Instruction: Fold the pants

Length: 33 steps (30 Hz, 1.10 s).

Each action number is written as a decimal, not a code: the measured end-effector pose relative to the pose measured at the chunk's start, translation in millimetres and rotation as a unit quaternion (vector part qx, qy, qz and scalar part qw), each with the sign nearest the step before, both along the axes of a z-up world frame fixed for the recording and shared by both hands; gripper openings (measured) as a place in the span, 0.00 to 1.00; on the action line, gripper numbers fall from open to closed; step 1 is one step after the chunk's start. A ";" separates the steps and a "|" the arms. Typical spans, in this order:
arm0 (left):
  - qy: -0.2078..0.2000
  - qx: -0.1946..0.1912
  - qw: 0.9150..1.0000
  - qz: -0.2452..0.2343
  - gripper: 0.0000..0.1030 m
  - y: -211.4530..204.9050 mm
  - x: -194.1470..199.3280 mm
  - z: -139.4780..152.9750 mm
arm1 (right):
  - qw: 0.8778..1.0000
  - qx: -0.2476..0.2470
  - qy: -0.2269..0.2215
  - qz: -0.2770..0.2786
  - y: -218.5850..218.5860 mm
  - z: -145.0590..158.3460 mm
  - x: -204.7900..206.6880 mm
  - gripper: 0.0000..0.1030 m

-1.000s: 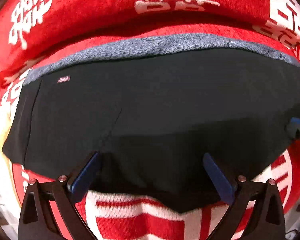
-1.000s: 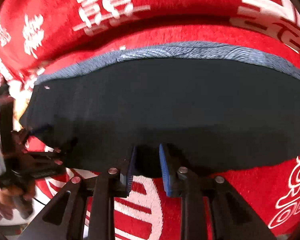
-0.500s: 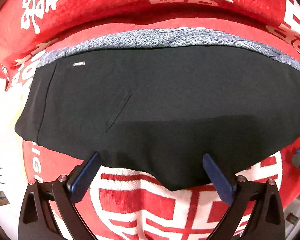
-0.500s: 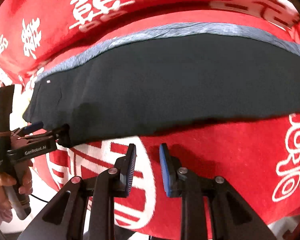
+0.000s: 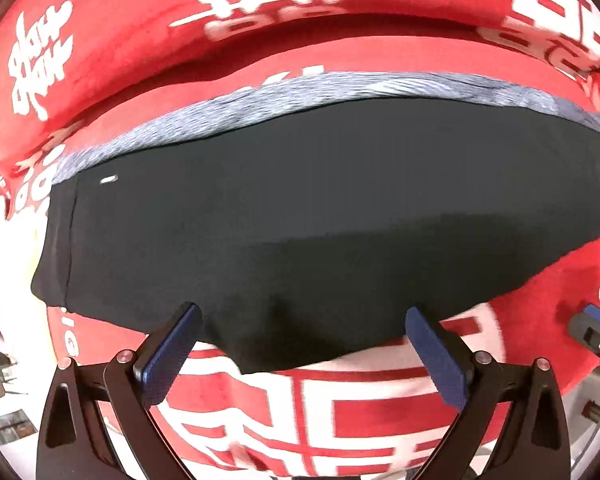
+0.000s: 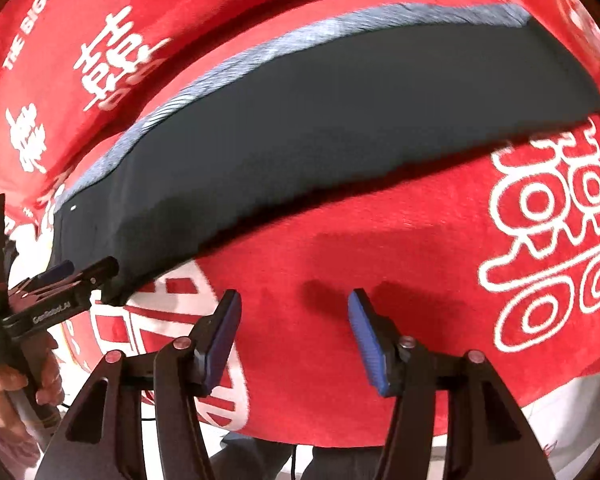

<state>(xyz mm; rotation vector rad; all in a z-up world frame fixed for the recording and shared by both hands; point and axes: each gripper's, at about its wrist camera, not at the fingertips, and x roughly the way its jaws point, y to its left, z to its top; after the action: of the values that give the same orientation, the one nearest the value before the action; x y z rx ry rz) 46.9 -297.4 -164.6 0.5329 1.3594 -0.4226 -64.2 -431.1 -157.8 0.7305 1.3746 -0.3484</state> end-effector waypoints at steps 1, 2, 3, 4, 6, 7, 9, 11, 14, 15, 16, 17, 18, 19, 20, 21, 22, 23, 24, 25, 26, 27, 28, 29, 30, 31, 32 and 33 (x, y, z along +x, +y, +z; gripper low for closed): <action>0.001 -0.001 1.000 -0.005 1.00 -5.4 -3.8 0.9 | 1.000 0.000 0.001 -0.006 -4.9 -0.3 -3.4 0.60; 0.003 -0.002 1.000 -0.013 1.00 -12.6 -7.6 1.2 | 1.000 -0.001 0.001 -0.008 -8.3 -0.3 -5.6 0.63; 0.003 -0.002 1.000 -0.019 1.00 -18.1 -11.9 2.1 | 1.000 -0.002 0.003 -0.012 -12.4 -0.9 -8.1 0.64; 0.004 -0.001 1.000 -0.026 1.00 -24.1 -14.9 2.3 | 1.000 -0.004 0.003 -0.016 -16.6 -1.2 -10.8 0.65; 0.004 -0.001 0.999 -0.035 1.00 -35.1 -20.7 3.5 | 1.000 -0.003 0.002 -0.023 -23.5 -2.0 -15.1 0.65; 0.005 -0.001 0.999 -0.039 1.00 -39.7 -22.6 3.7 | 1.000 -0.003 0.002 -0.027 -27.2 -2.5 -17.6 0.66; 0.006 -0.002 0.999 -0.047 1.00 -49.3 -26.0 4.5 | 0.999 -0.001 0.002 -0.038 -35.0 -3.8 -23.4 0.66; 0.006 -0.003 0.999 -0.053 1.00 -58.2 -29.1 5.4 | 0.999 0.003 0.001 -0.048 -42.3 -4.8 -28.3 0.67; 0.006 -0.001 0.998 -0.063 1.00 -76.3 -33.6 6.0 | 0.998 0.006 0.001 -0.065 -54.2 -4.8 -36.7 0.67; 0.007 0.000 0.998 -0.065 1.00 -79.9 -33.1 5.6 | 0.998 0.005 0.000 -0.070 -57.5 -4.4 -38.9 0.67; 0.008 -0.001 0.998 -0.066 1.00 -85.3 -33.8 5.9 | 0.997 0.003 -0.002 -0.075 -61.7 -3.5 -41.3 0.67; 0.009 -0.002 0.998 -0.067 1.00 -90.0 -34.6 6.7 | 0.997 0.001 -0.003 -0.079 -65.8 -2.7 -43.5 0.67; 0.009 -0.006 0.998 -0.069 1.00 -95.9 -35.8 7.7 | 0.997 -0.001 -0.004 -0.083 -70.0 -2.0 -45.3 0.67; 0.009 -0.008 0.997 -0.072 1.00 -100.9 -36.7 8.3 | 0.996 -0.003 -0.005 -0.087 -74.1 -1.1 -47.4 0.67; 0.009 -0.009 0.997 -0.075 1.00 -106.9 -38.0 8.8 | 0.996 -0.004 -0.007 -0.092 -79.3 -0.2 -49.6 0.67; 0.009 -0.010 0.997 -0.078 1.00 -111.5 -38.5 9.6 | 0.995 -0.005 -0.008 -0.095 -82.7 0.4 -51.6 0.67; 0.009 -0.011 0.997 -0.082 1.00 -116.9 -40.2 10.0 | 0.995 -0.007 -0.009 -0.098 -86.1 0.8 -53.1 0.67; 0.009 -0.011 0.996 -0.085 1.00 -120.4 -41.9 10.4 | 0.995 -0.008 -0.010 -0.102 -91.0 1.7 -55.0 0.67; 0.009 -0.011 0.996 -0.088 1.00 -125.1 -43.8 10.7 | 0.994 -0.009 -0.012 -0.105 -94.6 2.3 -56.3 0.67; 0.008 -0.011 0.996 -0.091 1.00 -128.4 -46.1 11.2 | 0.994 -0.010 -0.013 -0.108 -98.4 2.9 -57.4 0.67; 0.009 -0.012 0.995 -0.094 1.00 -133.4 -47.8 11.0 | 0.994 -0.011 -0.014 -0.112 -102.8 3.5 -59.1 0.67; 0.009 -0.012 0.995 -0.095 1.00 -137.1 -49.7 11.2 | 0.993 -0.012 -0.016 -0.115 -107.0 4.1 -60.8 0.67; 0.009 -0.011 0.995 -0.096 1.00 -140.4 -51.4 11.4 | 0.993 -0.014 -0.018 -0.120 -112.3 4.7 -62.8 0.67; 0.010 -0.012 0.995 -0.098 1.00 -143.3 -52.1 11.2 | 0.992 -0.015 -0.019 -0.123 -115.8 5.0 -64.1 0.67; 0.009 -0.013 0.995 -0.099 1.00 -147.3 -55.2 12.4 | 0.992 -0.016 -0.021 -0.127 -121.3 5.7 -66.2 0.67; 0.007 -0.014 0.995 -0.099 1.00 -149.2 -54.9 12.0 | 0.991 -0.018 -0.024 -0.131 -126.1 6.1 -67.8 0.67; 0.004 -0.017 0.995 -0.100 1.00 -152.9 -55.8 12.8 | 0.990 -0.019 -0.029 -0.138 -133.5 6.8 -70.4 0.67; 0.001 -0.020 0.995 -0.100 1.00 -155.6 -57.5 14.3 | 0.989 -0.018 -0.033 -0.144 -138.8 6.8 -71.4 0.67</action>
<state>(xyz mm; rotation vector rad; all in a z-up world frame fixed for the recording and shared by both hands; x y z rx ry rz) -10.6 -453.1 -150.3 0.6391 1.3024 -0.6122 -135.6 -569.9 -151.1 0.9058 1.1975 -0.5695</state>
